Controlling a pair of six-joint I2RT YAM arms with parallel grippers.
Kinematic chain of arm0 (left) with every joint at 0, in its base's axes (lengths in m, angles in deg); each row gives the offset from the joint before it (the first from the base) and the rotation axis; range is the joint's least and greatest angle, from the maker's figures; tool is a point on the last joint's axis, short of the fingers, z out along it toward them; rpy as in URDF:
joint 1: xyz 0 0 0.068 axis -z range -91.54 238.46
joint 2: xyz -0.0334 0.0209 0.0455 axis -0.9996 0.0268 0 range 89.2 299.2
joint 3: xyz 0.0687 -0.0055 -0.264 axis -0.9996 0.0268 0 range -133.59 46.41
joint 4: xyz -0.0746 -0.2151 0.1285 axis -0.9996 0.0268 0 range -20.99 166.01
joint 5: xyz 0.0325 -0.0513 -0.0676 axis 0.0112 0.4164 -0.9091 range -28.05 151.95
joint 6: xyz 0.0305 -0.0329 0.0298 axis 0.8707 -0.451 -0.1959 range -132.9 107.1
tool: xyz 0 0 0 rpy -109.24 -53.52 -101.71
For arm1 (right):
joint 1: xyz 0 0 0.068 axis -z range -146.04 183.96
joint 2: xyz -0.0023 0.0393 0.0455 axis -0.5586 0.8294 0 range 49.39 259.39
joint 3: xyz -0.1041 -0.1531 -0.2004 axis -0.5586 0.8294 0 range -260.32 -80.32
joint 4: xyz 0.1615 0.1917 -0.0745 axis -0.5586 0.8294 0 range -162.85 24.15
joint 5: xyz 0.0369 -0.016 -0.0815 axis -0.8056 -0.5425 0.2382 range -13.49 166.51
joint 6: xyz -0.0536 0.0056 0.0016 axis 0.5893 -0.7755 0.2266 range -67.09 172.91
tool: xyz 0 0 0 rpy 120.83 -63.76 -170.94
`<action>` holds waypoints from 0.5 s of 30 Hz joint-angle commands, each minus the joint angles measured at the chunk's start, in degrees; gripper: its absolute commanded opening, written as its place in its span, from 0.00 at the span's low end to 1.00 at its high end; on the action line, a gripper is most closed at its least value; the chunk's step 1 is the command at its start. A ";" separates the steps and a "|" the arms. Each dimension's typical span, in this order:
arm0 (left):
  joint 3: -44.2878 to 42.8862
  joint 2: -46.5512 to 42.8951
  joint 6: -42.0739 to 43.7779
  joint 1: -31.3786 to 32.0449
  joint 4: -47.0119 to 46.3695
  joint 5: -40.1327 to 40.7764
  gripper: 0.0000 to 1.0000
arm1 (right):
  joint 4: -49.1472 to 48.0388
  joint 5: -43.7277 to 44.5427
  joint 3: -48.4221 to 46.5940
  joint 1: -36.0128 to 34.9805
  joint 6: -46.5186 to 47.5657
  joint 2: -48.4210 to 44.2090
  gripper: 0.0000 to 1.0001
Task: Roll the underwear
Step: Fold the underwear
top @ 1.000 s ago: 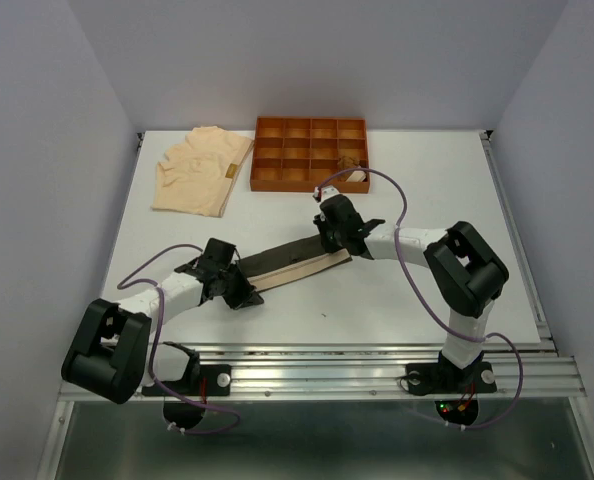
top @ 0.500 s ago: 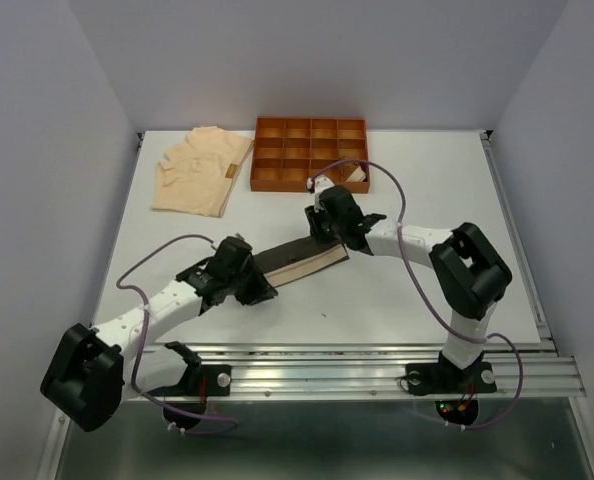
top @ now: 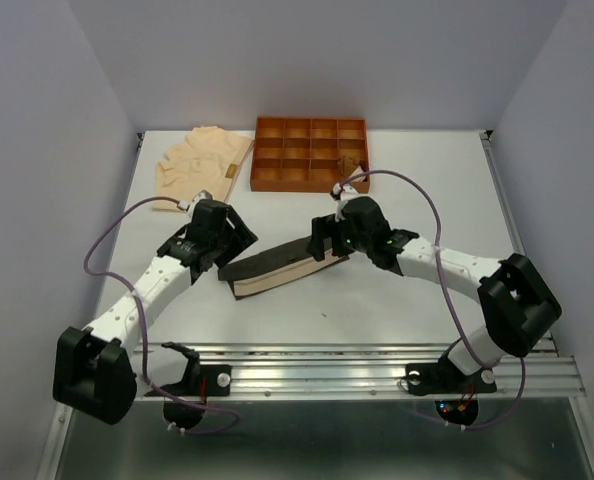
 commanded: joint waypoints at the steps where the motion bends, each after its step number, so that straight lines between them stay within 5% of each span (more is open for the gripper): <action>1: 0.50 9.16 7.11 -2.82 -5.59 -6.05 0.73 | 0.47 -2.53 3.91 -0.13 -5.97 0.95 1.00; 15: 9.10 20.71 8.01 -3.09 -15.79 -12.65 0.65 | -0.15 2.57 -2.67 -0.13 -0.97 16.24 1.00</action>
